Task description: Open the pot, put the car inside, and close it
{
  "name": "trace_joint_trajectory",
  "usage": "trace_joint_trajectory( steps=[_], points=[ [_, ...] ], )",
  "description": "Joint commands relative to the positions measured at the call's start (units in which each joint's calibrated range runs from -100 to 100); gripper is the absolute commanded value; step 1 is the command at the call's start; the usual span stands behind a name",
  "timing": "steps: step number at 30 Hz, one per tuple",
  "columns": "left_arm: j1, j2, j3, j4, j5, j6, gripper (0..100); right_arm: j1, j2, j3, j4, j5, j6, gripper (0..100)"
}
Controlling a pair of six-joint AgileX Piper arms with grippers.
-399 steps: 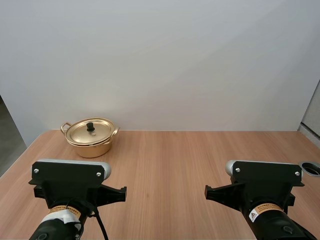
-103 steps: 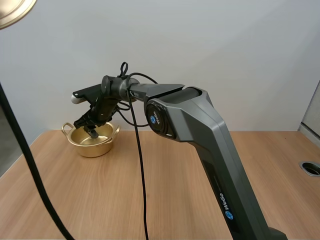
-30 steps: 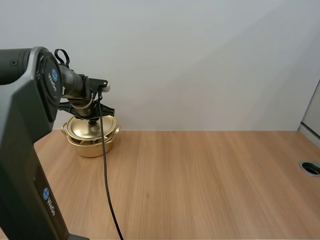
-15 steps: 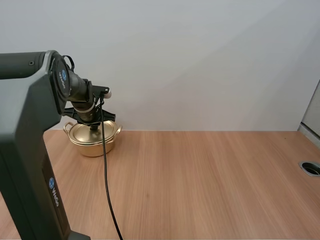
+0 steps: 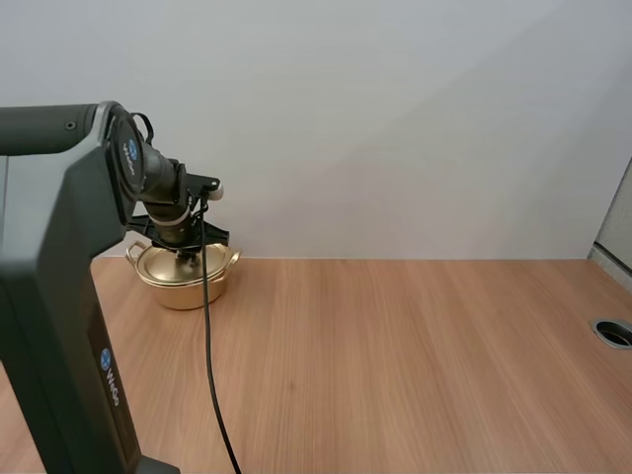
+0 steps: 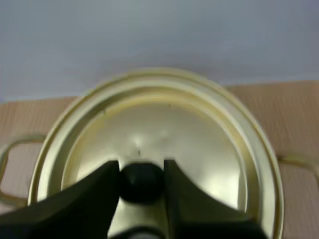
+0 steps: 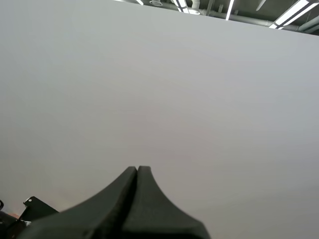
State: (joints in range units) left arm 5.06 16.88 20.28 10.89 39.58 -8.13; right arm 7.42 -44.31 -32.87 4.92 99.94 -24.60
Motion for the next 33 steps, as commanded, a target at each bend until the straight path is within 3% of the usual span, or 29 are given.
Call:
trace_joint_trajectory(
  steps=[1, 13, 14, 16, 17, 24, 28, 33],
  points=[
    [0.00, -0.3, -1.1, 2.1, -0.4, 0.0, 100, 0.0, 0.0, 0.0, 0.0, 0.1, 0.0, 0],
    [0.00, -10.1, -13.4, 4.3, 1.3, 1.7, 100, 0.0, 0.0, 0.1, -0.4, 0.1, 0.0, 0],
    [0.00, -11.1, -13.4, 4.4, 1.3, 1.7, 82, 0.0, 0.0, 0.1, -0.8, 0.1, 0.0, 0],
    [0.34, -13.0, -13.4, 4.0, 1.1, -1.4, 0, 0.0, 0.0, 0.2, -2.5, 0.1, 1.3, 0],
    [0.48, -14.1, -13.4, 4.0, 0.6, -3.2, 4, 0.0, 0.0, 0.7, -3.9, 0.1, 2.7, 0],
    [0.71, -22.5, -13.4, 4.0, 6.0, -4.9, 0, 0.0, 0.0, 8.5, -15.1, 0.1, 9.0, 0],
    [0.71, -30.3, -13.4, 2.1, 10.3, -4.9, 0, 0.0, -0.1, 17.1, -16.0, 0.1, 10.0, 0],
    [0.71, -41.7, -13.0, -2.2, 18.7, -4.9, 0, 0.0, -0.3, 30.9, -19.4, -1.3, 18.7, 0]
  ],
)
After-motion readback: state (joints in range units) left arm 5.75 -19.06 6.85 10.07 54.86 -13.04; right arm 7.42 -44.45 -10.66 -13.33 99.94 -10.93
